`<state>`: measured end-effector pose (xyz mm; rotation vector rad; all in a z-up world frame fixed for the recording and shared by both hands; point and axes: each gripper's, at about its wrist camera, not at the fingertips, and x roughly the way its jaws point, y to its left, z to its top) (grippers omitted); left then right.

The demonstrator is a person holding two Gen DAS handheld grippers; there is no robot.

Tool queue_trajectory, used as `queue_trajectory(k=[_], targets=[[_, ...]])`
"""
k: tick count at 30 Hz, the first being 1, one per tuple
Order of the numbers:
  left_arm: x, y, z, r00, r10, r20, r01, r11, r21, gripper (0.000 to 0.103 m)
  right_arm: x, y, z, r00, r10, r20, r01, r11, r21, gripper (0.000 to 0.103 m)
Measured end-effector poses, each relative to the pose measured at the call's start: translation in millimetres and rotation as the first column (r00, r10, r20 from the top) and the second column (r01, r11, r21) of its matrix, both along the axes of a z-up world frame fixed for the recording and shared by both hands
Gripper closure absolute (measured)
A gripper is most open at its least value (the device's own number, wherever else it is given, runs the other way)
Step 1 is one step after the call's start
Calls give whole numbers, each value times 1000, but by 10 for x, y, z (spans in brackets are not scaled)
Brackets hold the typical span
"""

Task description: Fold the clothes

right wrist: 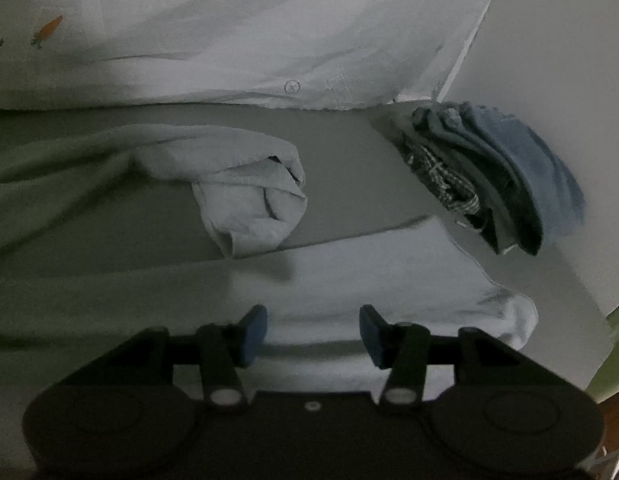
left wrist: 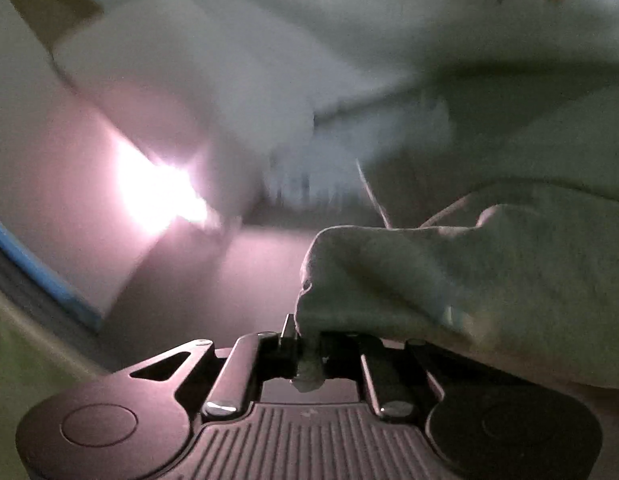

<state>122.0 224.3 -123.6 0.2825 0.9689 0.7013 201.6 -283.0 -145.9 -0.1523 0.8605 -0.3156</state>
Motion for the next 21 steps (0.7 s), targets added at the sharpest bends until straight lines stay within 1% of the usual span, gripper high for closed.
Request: queue_trajectory(k=[1, 2, 3, 4, 5, 6, 7, 8, 10, 11, 14, 17, 18, 19, 21], targets=[[-44, 43, -85, 999, 22, -38, -24, 998, -61, 82, 3, -9, -7, 1000, -5, -7, 5, 1000, 10, 51], [-80, 66, -150, 997, 39, -69, -48, 990, -134, 75, 7, -19, -13, 1000, -10, -14, 10, 1000, 21, 51], [-108, 66, -178, 995, 50, -83, -66, 977, -203, 71, 19, -44, -21, 1000, -14, -20, 15, 1000, 28, 51], [-132, 60, -187, 995, 59, -85, -81, 958, -273, 62, 34, -71, -19, 1000, -17, -22, 18, 999, 31, 50], [-150, 37, -149, 996, 69, -58, -85, 937, -338, 55, 49, -98, -16, 1000, -20, -24, 20, 999, 34, 50], [-160, 8, -90, 997, 80, -16, -80, 920, -384, 51, 65, -123, -2, 1000, -24, -19, 25, 999, 36, 49], [-151, -29, -21, 996, 88, 30, -68, 909, -411, 40, 85, -155, 11, 999, -29, -15, 29, 999, 41, 47], [-123, -81, 57, 993, 93, 79, -51, 903, -426, 29, 106, -188, 24, 999, -33, -12, 34, 998, 47, 44], [-37, -164, 200, 980, 102, 171, -14, 894, -447, 26, 175, -289, 46, 999, -46, -8, 47, 996, 77, 42], [72, -161, 241, 974, 101, 204, 1, 894, -449, 24, 223, -352, 52, 999, -53, -3, 53, 993, 102, 42], [463, -222, 316, 961, 63, 270, 71, 884, -461, 17, 369, -540, 67, 997, -71, 10, 68, 982, 177, 42], [920, -432, 273, 960, -36, 278, 161, 882, -443, 15, 580, -731, 12, 997, -75, 6, 70, 956, 286, 42], [1081, -531, 233, 959, -70, 274, 191, 875, -444, 13, 652, -788, -22, 997, -77, 2, 72, 943, 324, 42], [1252, -626, 172, 958, -92, 270, 212, 863, -458, 9, 724, -841, -64, 997, -78, -3, 74, 929, 362, 41], [1593, -816, 51, 955, -135, 263, 252, 837, -485, 8, 880, -924, -184, 996, -81, -21, 82, 895, 438, 40]])
